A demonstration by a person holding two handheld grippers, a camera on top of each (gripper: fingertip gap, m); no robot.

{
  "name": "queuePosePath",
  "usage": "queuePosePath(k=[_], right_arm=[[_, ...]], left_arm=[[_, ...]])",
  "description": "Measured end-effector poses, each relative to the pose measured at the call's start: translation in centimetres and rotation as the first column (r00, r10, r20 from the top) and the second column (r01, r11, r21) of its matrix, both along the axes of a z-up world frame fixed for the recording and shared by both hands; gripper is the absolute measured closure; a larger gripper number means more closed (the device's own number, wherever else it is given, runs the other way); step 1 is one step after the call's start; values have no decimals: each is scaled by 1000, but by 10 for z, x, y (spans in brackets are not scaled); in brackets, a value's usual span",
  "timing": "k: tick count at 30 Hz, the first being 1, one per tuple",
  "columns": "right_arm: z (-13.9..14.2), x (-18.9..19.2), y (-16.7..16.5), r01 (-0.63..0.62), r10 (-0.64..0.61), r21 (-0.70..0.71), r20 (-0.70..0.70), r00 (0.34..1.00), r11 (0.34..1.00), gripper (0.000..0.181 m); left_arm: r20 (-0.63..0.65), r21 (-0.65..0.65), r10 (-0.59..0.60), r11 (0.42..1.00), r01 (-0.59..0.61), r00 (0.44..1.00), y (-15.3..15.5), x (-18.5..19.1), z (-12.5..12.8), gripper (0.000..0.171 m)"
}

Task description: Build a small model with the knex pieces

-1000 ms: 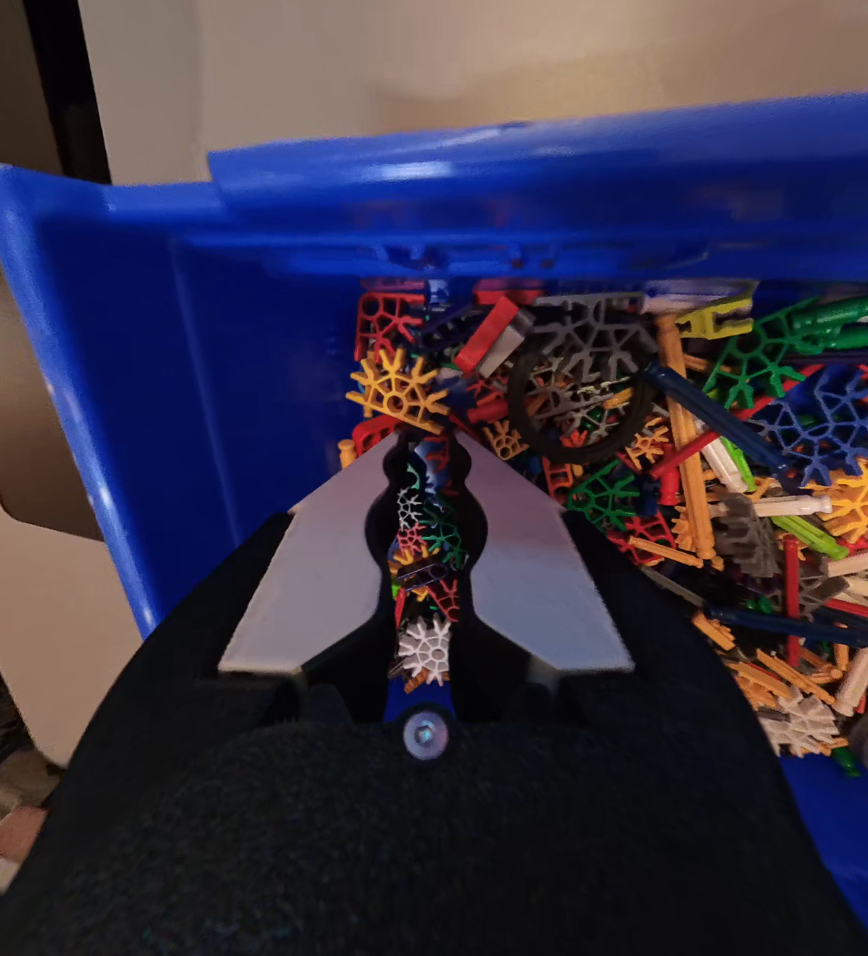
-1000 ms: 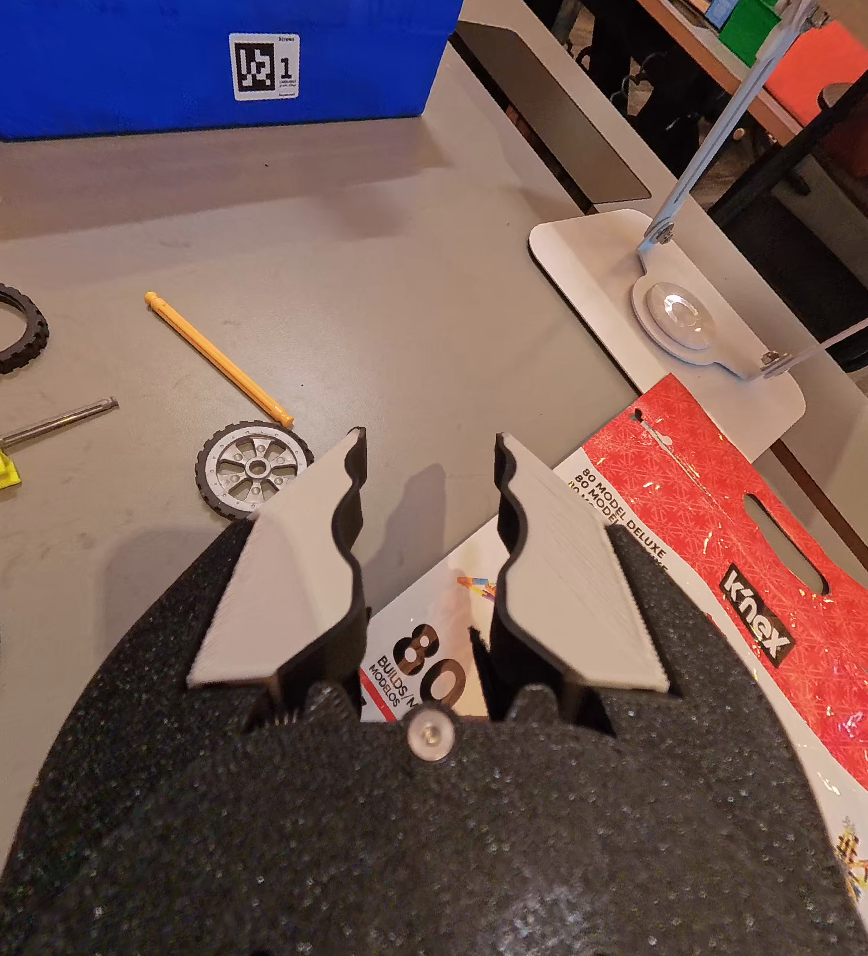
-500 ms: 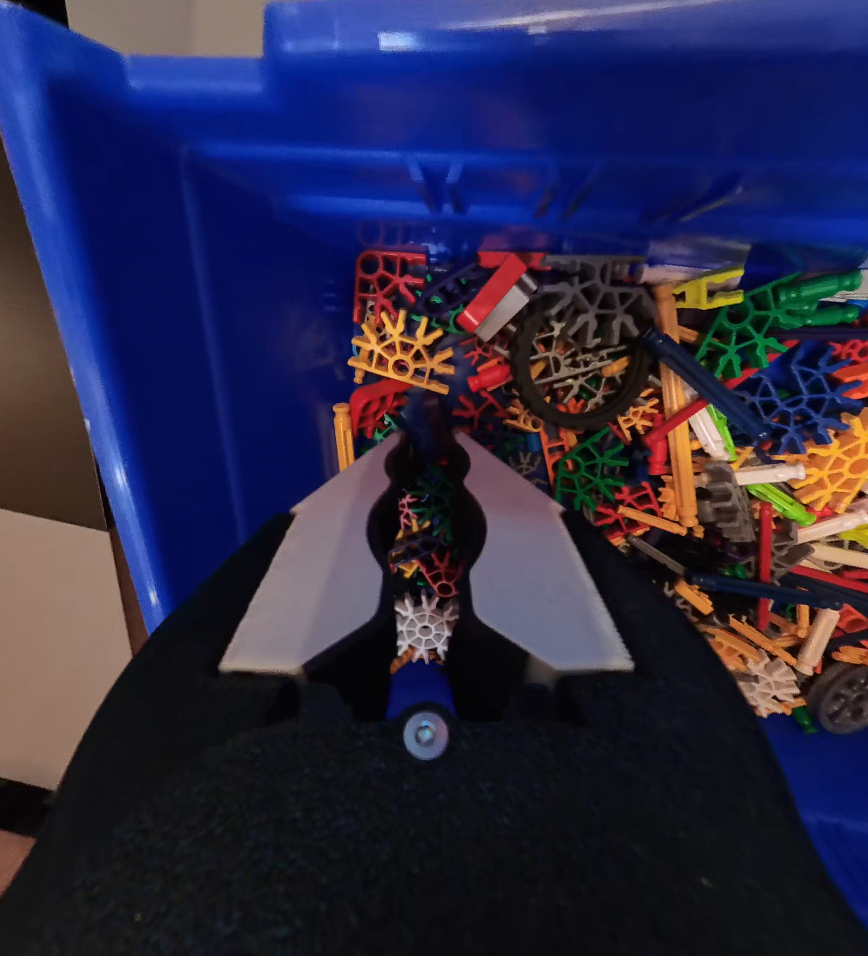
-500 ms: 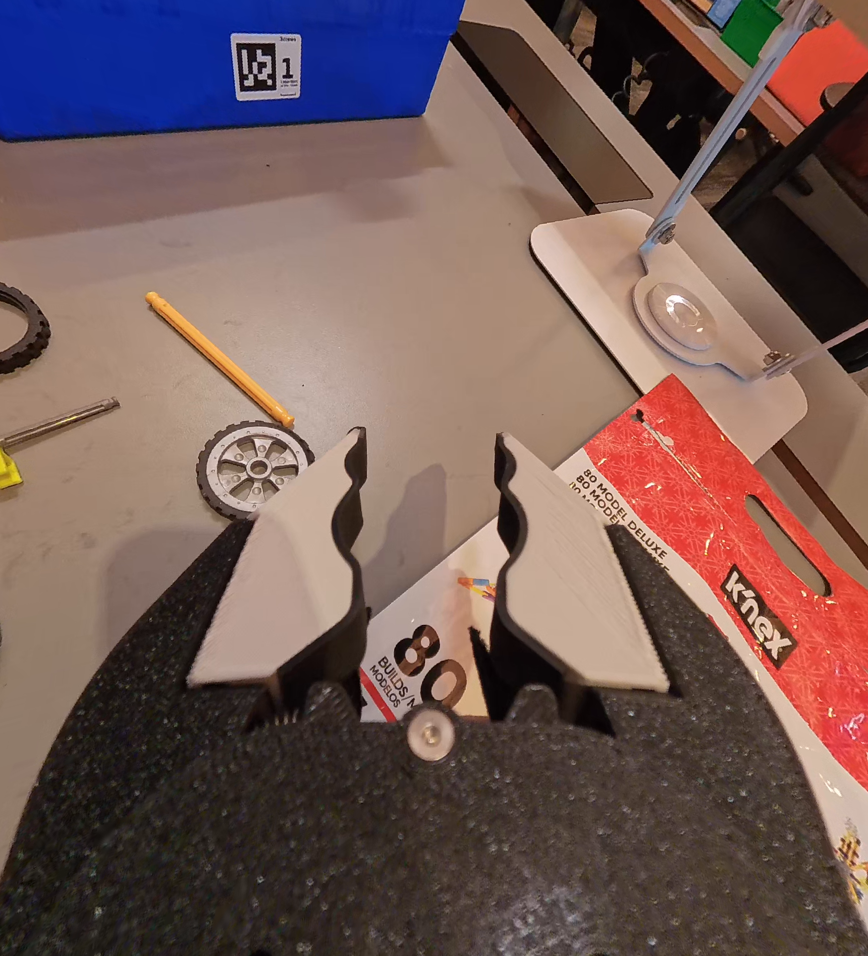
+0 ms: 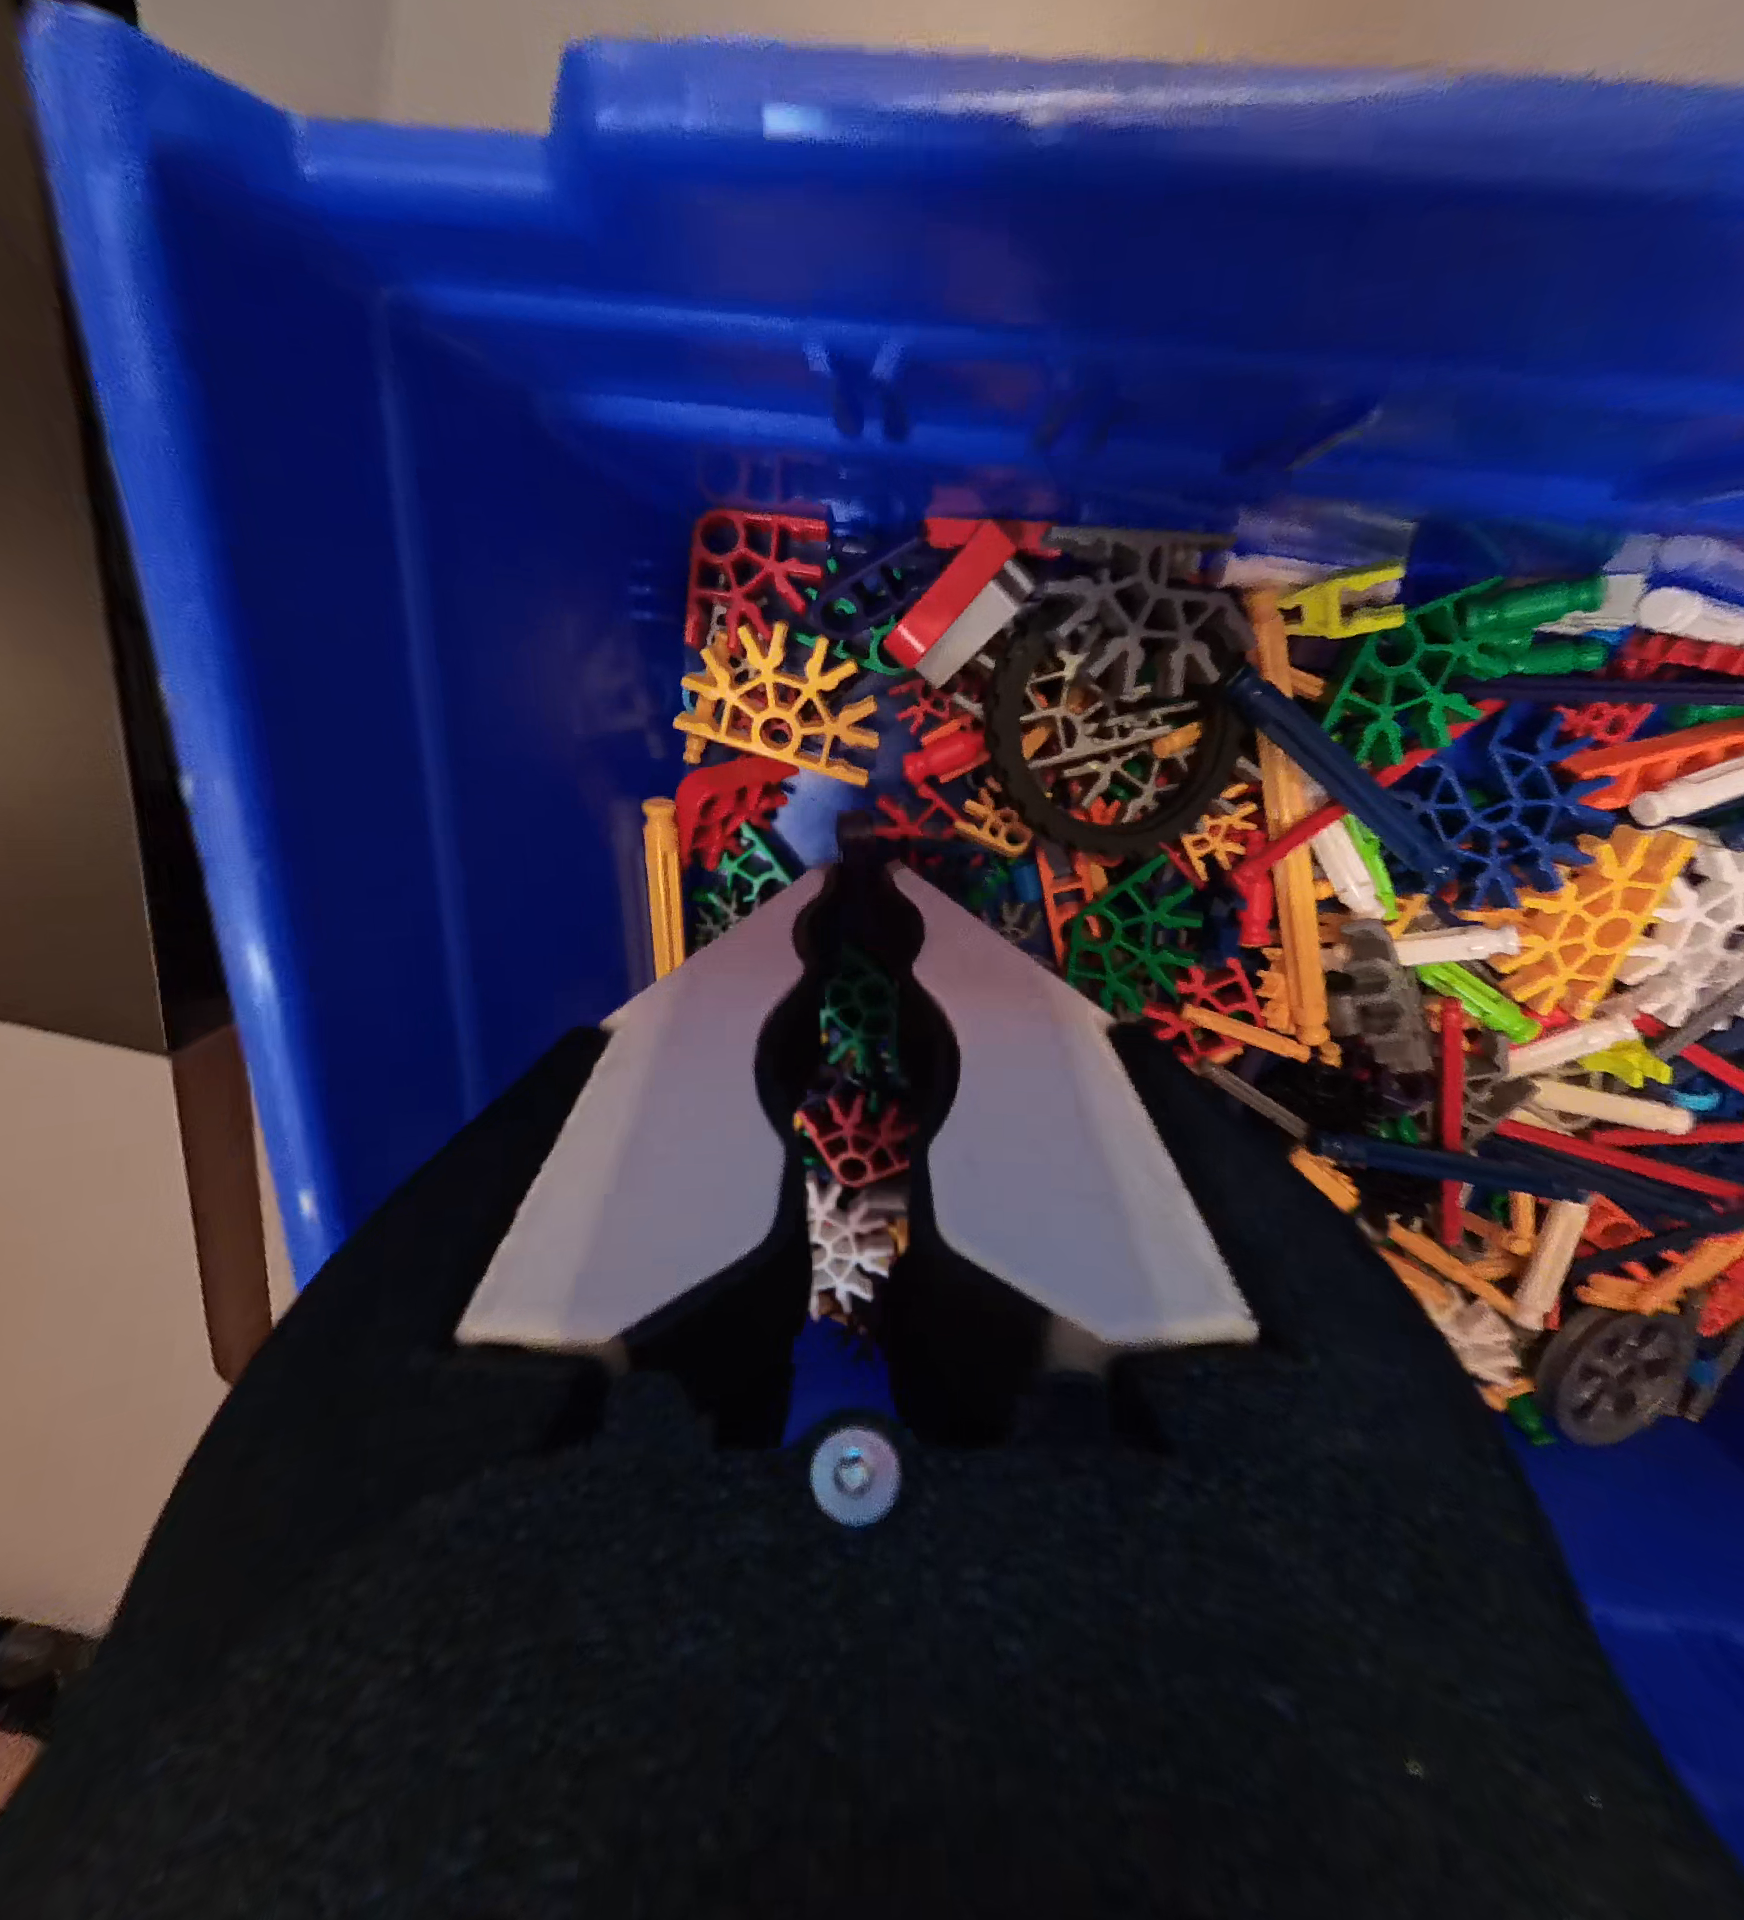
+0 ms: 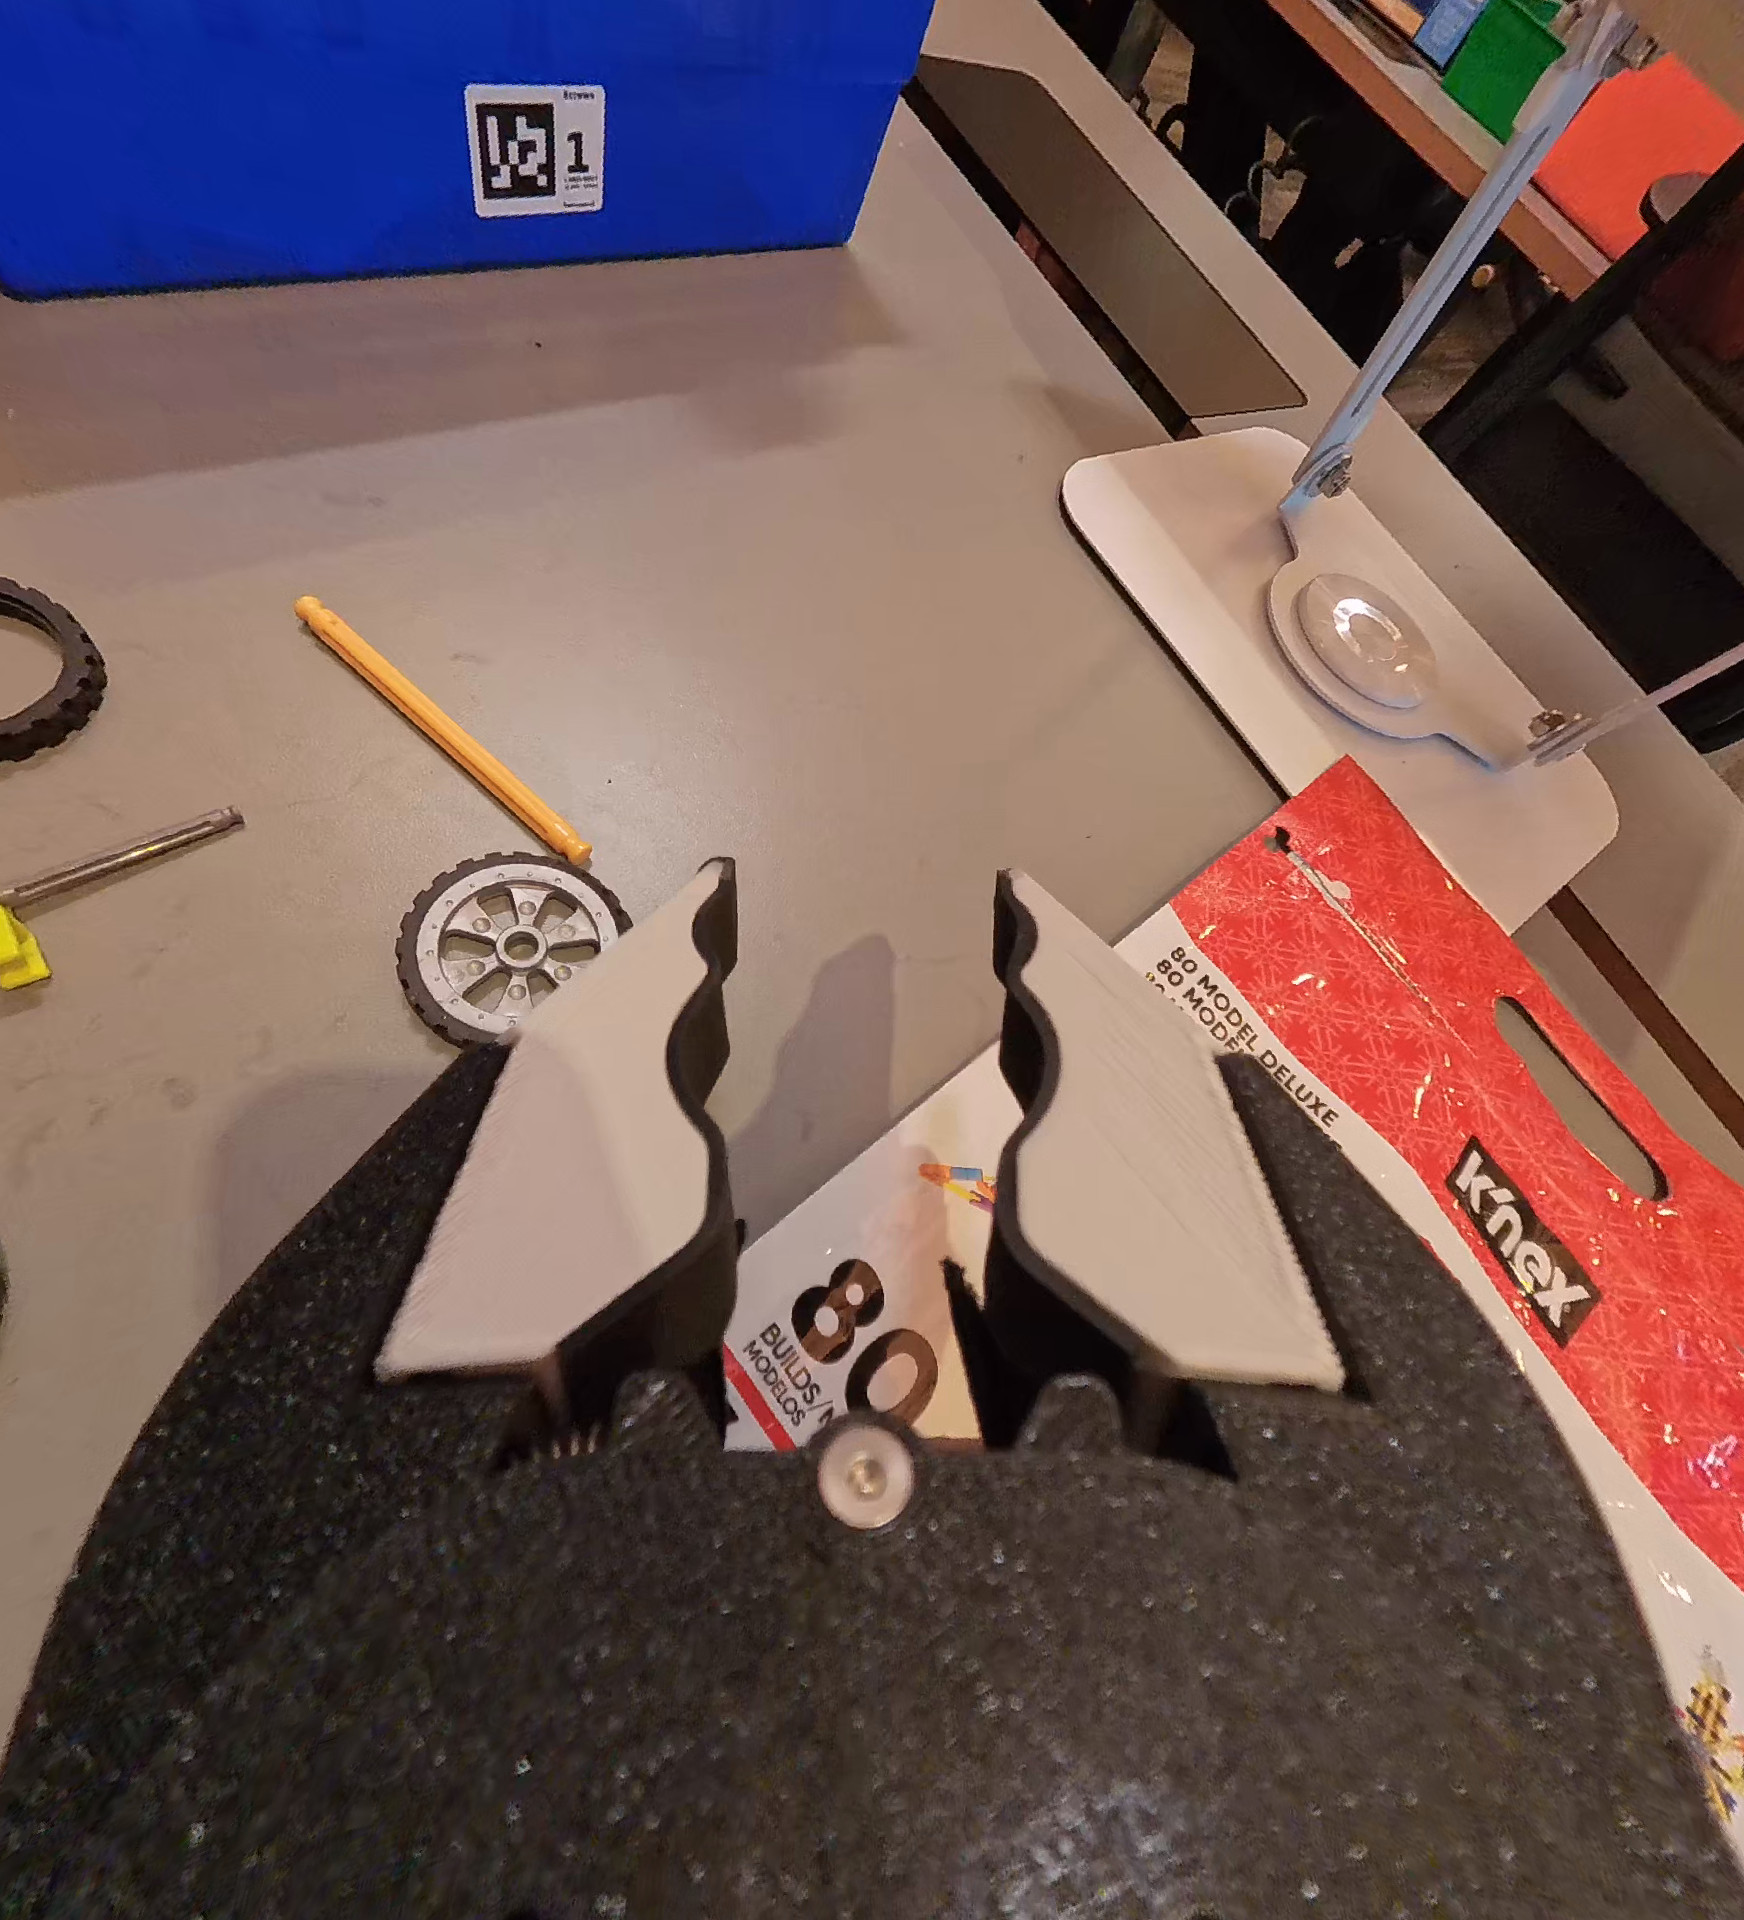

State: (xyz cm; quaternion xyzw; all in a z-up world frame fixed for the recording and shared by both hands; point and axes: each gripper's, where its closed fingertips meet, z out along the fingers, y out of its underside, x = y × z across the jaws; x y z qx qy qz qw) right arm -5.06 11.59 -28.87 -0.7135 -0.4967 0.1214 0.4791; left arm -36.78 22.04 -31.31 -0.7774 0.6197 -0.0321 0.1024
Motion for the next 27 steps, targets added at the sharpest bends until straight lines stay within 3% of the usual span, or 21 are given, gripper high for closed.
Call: queuePosePath(k=[1,9,13,16,19,23,27], right_arm=[[0,-1,0,-2,2,0,4,1000,1000,132],[13,-9,-7,-28,28,53,5,1000,998,132],[18,-12,-12,-45,46,60,-11,999,997,132],[27,-17,-18,-68,70,72,-34,997,995,132],[38,-26,-32,-134,140,81,-77,987,988,132],[56,-45,-63,-270,281,85,-156,947,959,137],[66,-67,-103,-432,435,67,-216,874,900,143]], left_arm=[[16,0,5,1000,-5,1000,-4,1,6,167],[134,82,2,997,-13,991,-48,18,81,167],[226,127,-36,992,7,973,-100,47,119,168],[234,190,-121,979,76,965,-148,78,132,167],[223,256,-195,957,136,955,-192,114,132,167],[274,289,-266,940,184,924,-235,169,113,167],[289,312,-298,928,204,910,-250,205,80,167]])
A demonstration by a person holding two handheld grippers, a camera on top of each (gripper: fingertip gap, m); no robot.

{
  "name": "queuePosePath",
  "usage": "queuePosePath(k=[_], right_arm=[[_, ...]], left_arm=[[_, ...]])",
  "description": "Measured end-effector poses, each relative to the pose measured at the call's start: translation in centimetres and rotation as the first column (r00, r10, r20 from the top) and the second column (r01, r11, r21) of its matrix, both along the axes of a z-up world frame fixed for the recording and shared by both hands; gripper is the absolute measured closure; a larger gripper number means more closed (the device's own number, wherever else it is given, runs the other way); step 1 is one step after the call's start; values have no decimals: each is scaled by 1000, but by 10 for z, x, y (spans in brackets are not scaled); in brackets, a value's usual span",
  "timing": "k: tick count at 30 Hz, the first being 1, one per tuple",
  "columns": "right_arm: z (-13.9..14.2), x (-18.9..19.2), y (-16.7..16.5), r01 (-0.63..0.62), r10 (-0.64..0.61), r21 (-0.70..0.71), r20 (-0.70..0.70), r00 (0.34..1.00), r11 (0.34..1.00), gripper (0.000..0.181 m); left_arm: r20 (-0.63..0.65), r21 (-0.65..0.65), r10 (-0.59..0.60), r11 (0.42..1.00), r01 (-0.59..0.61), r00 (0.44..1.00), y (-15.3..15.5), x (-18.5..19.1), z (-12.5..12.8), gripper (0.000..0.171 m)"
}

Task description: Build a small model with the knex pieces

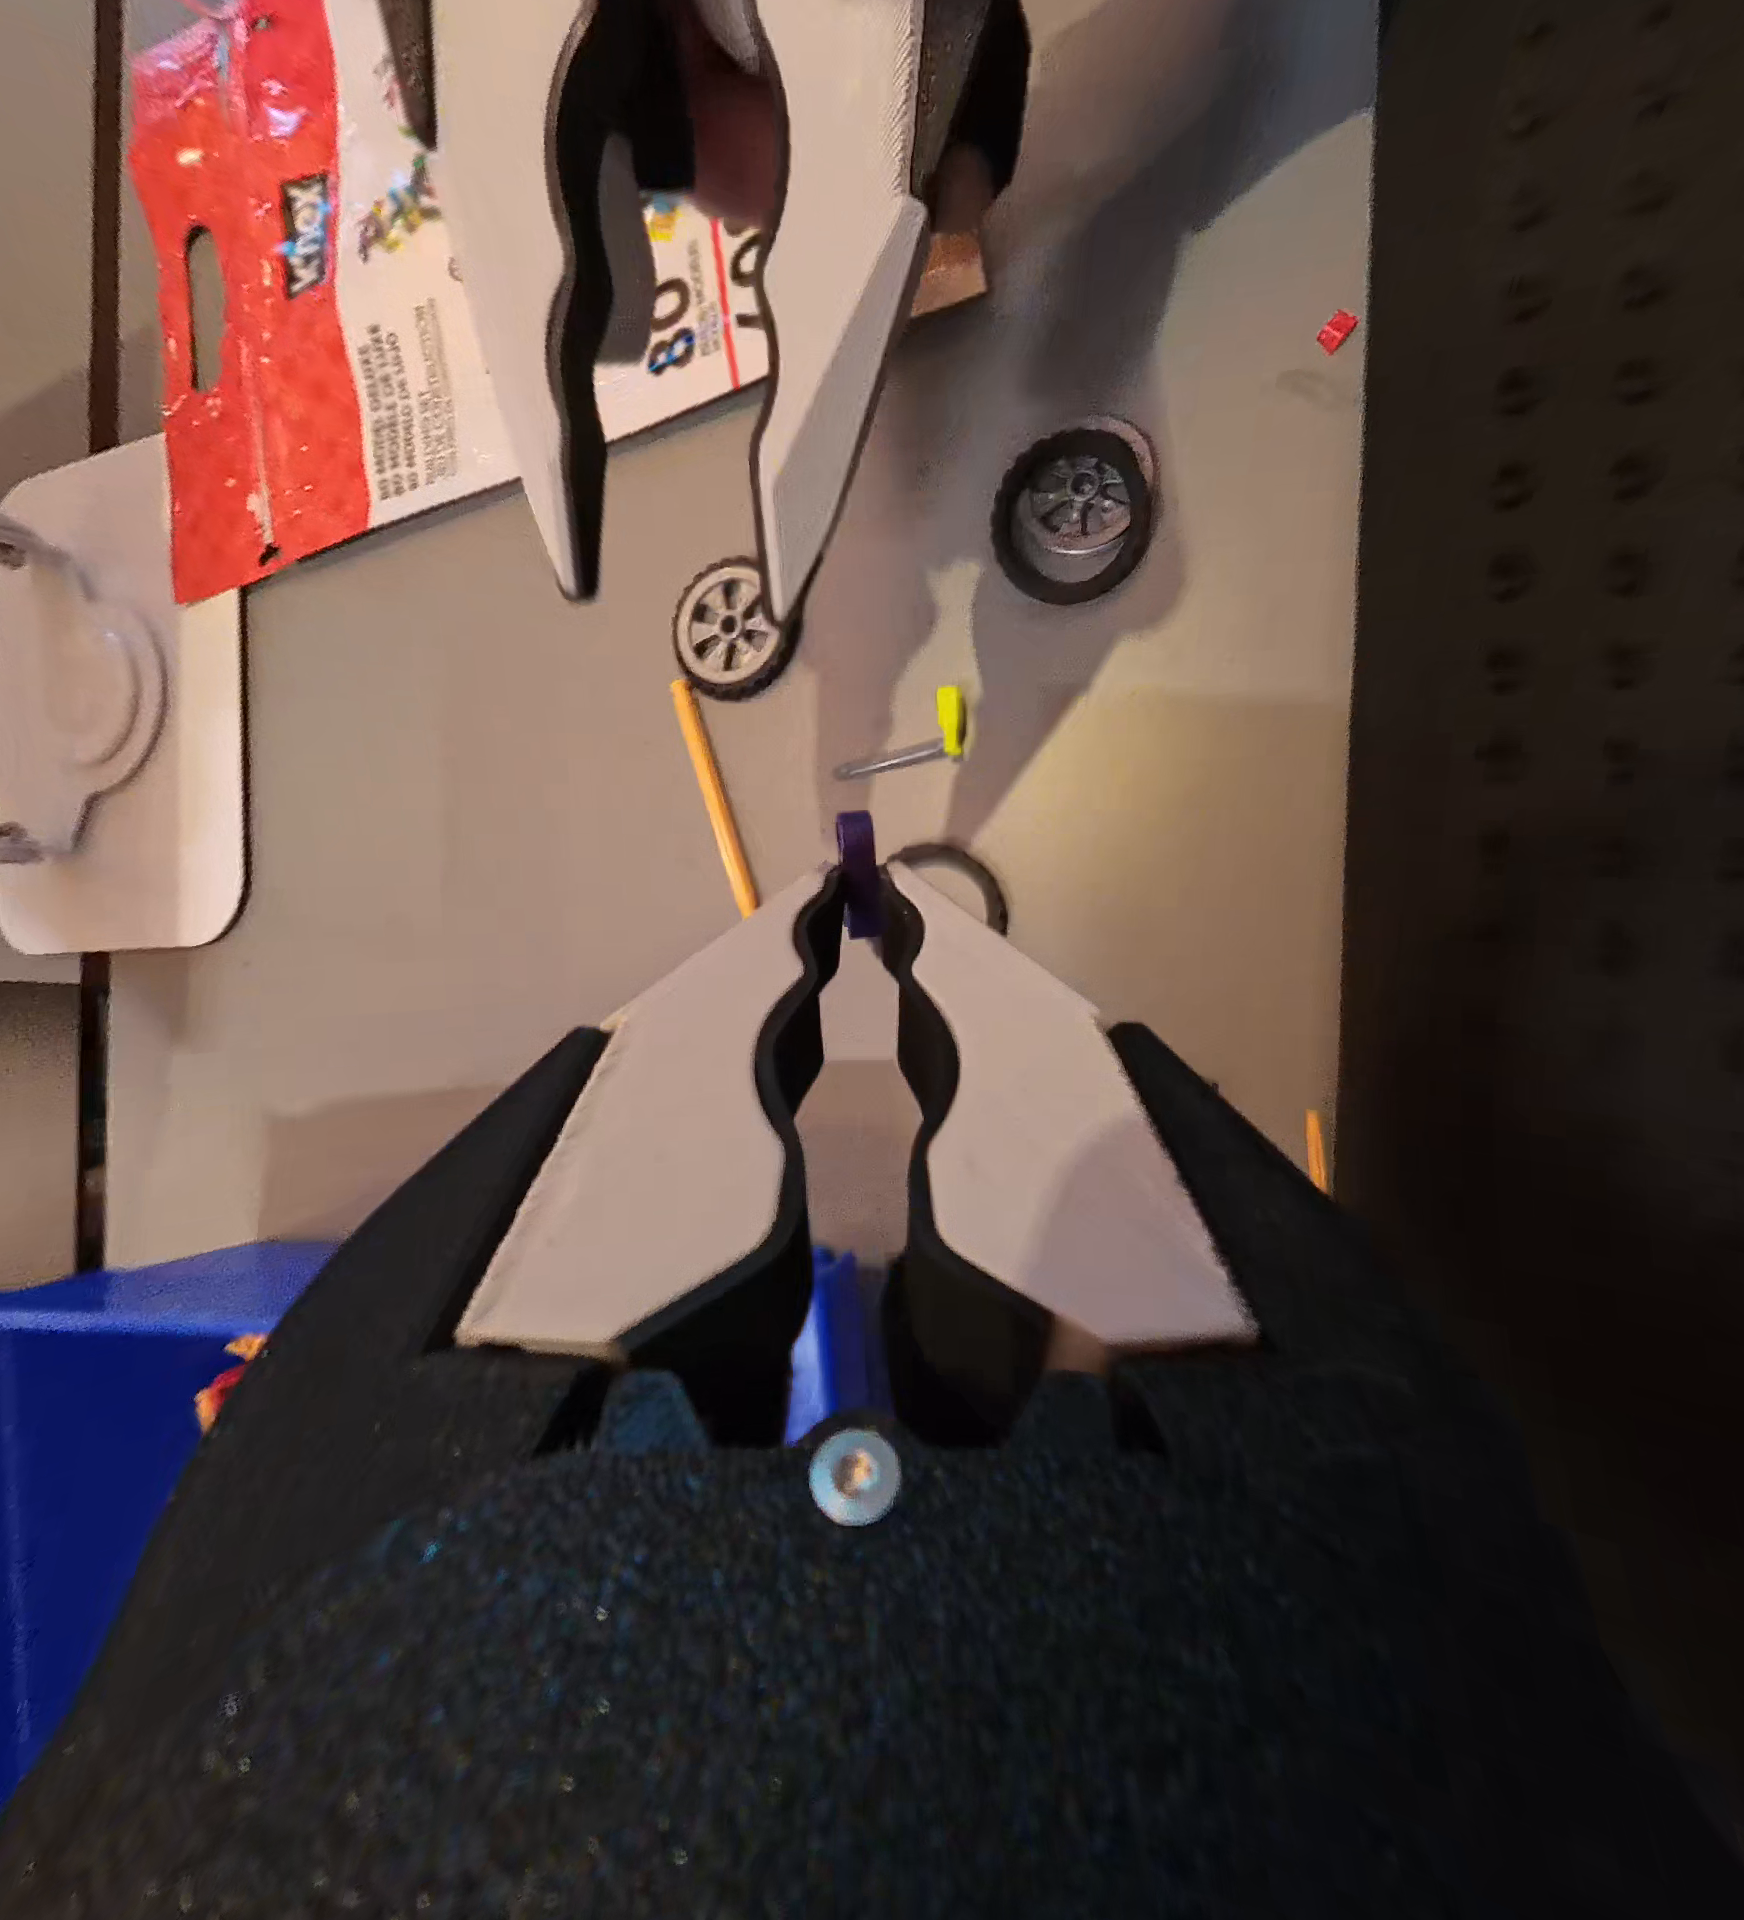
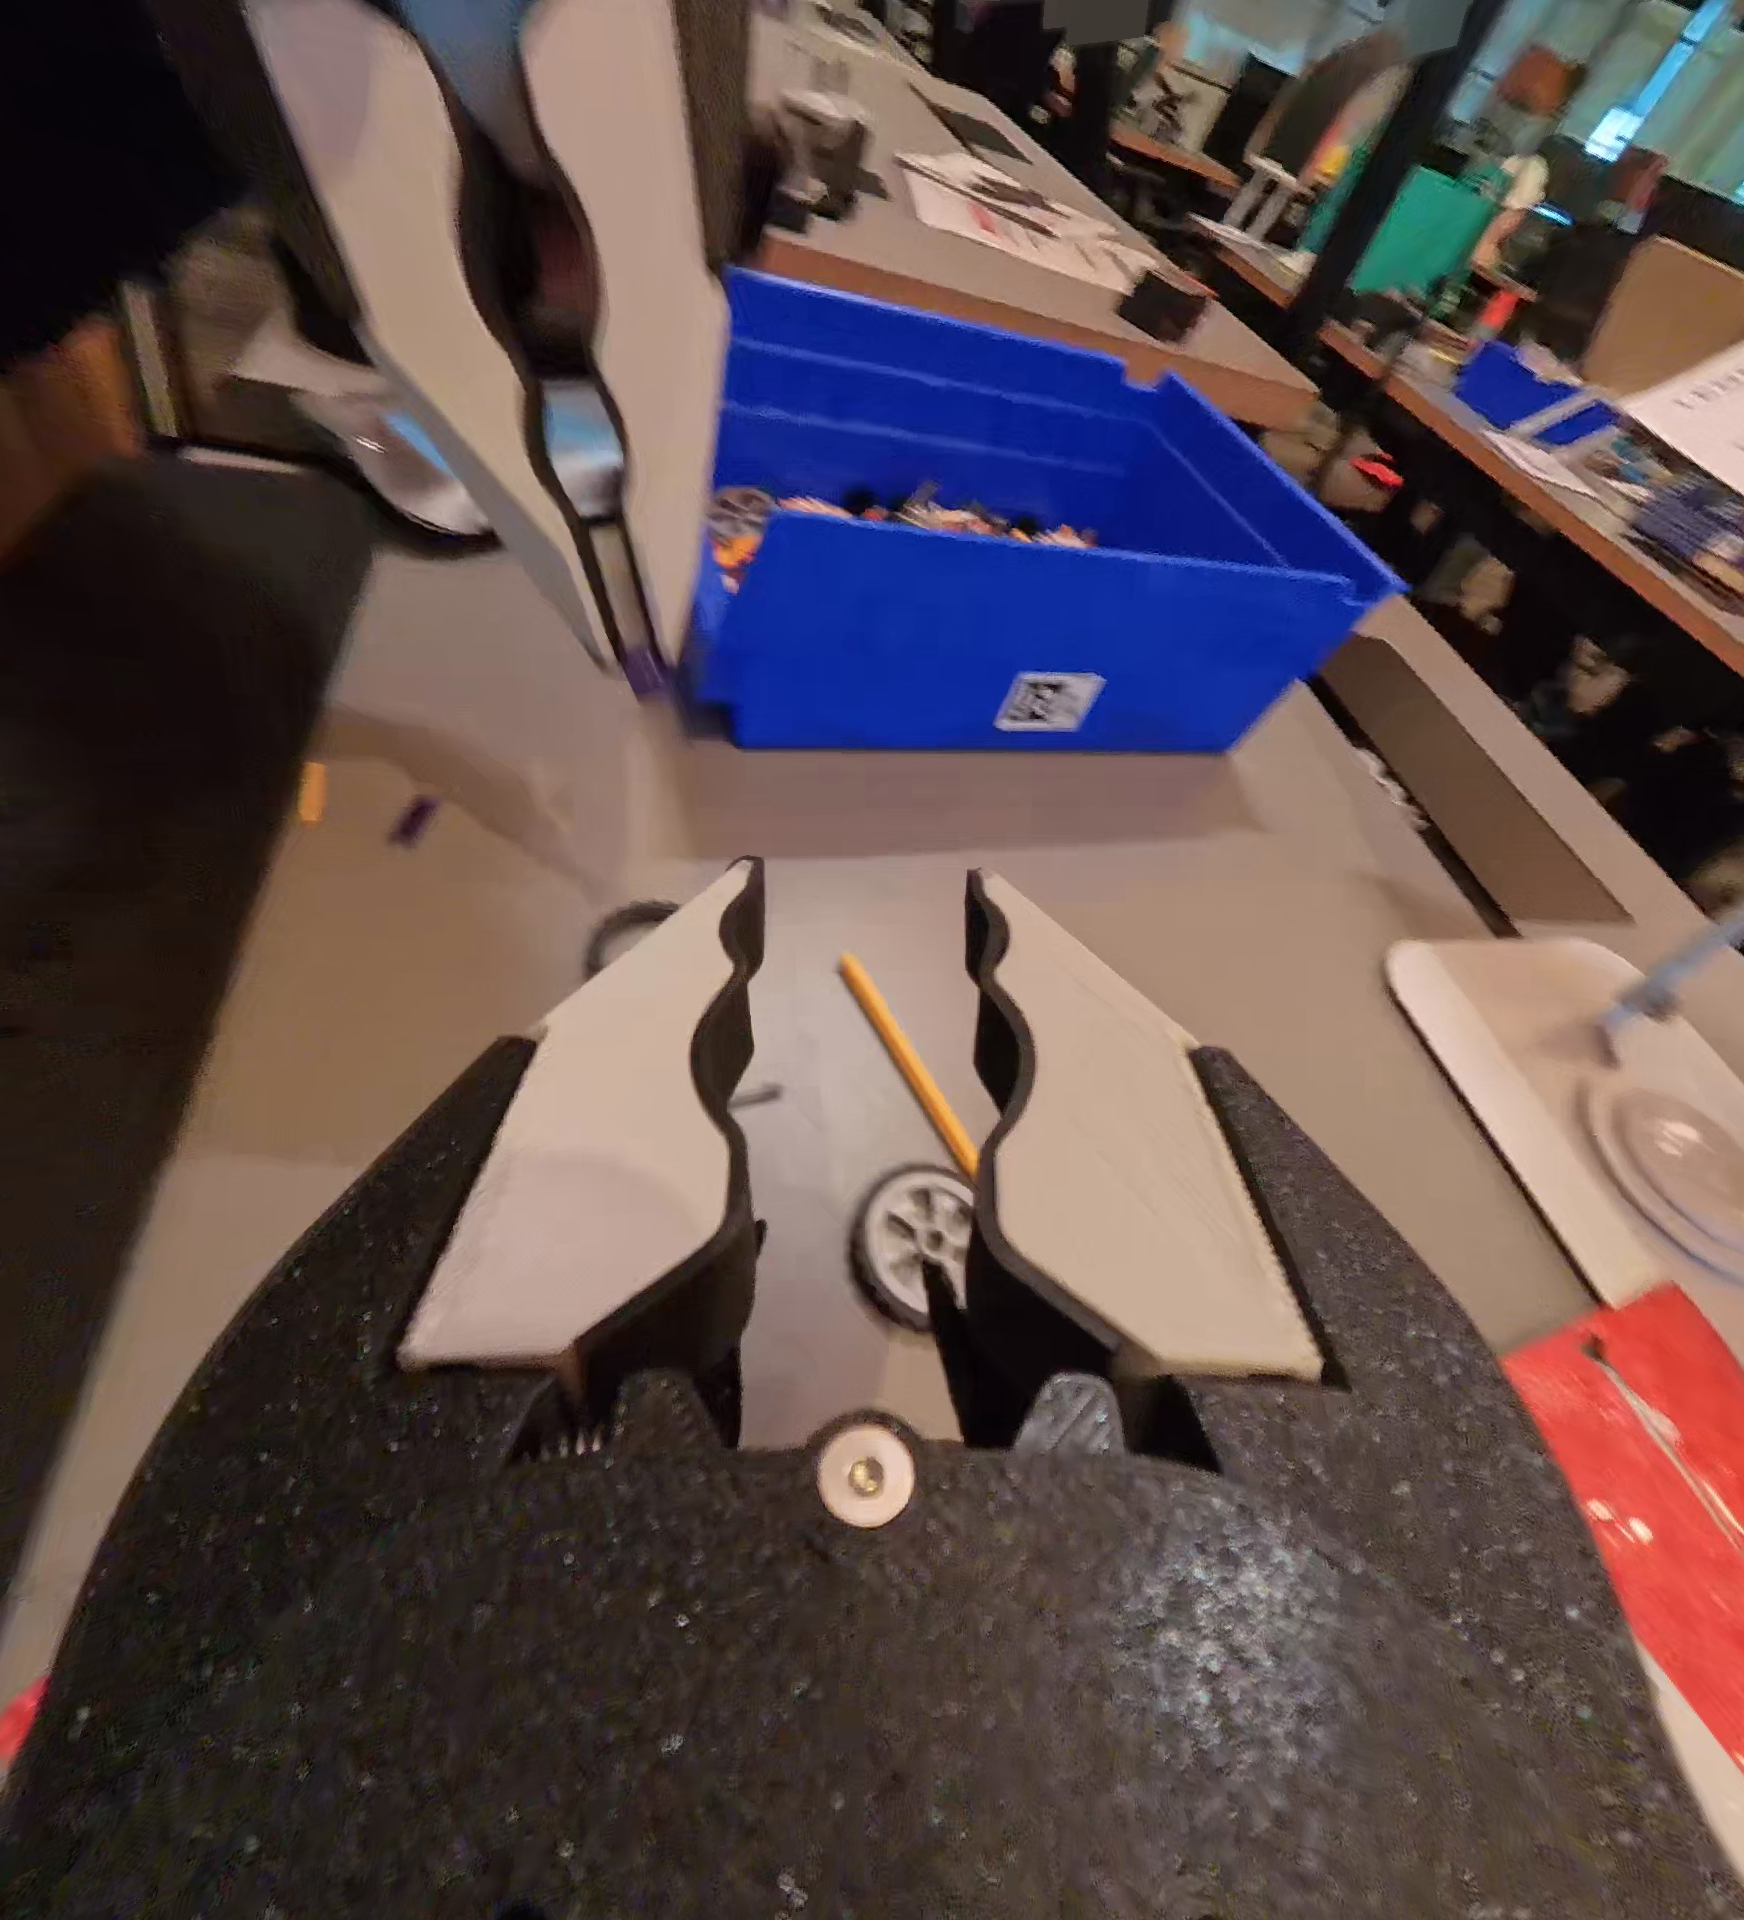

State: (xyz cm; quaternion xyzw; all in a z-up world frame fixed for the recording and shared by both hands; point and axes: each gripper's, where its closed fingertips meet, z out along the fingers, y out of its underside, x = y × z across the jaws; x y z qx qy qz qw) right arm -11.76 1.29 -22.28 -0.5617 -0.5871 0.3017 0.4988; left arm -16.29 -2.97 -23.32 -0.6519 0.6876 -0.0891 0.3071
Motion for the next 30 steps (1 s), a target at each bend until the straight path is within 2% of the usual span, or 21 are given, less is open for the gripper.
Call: queuePosePath(k=[2,4,10,11,12,15,19,22,26,30], right_arm=[[-3,-9,-16,-69,69,-17,12,998,997,152],[-8,-13,-26,-112,113,-25,38,993,993,154],[-24,-20,-35,-142,143,-22,111,983,990,158],[-27,-20,-35,-142,142,-11,124,982,990,161],[-29,-19,-35,-145,144,-3,141,980,989,172],[-34,-15,-35,-151,148,1,166,975,989,175],[-35,-8,-25,-120,119,-4,170,978,993,176],[-38,-1,-15,-85,87,-19,176,981,996,176],[-42,6,-6,-52,55,-22,193,980,998,176],[-44,11,3,-22,30,-48,182,983,999,175]], left_arm=[[-4,-3,18,1000,-18,1000,2,6,-14,167],[8,-4,21,1000,-21,1000,2,12,-19,167],[92,-13,14,1000,-13,996,0,29,-13,167],[79,-4,17,1000,-17,997,2,28,-15,167],[75,-3,17,1000,-17,997,2,29,-17,167],[97,-11,33,999,-32,995,2,34,-21,167],[177,11,104,994,-108,979,14,42,-21,166],[236,46,172,981,-188,956,28,48,-22,158],[249,132,199,963,-237,948,40,52,-25,150],[340,136,234,946,-294,911,50,57,-22,145]])
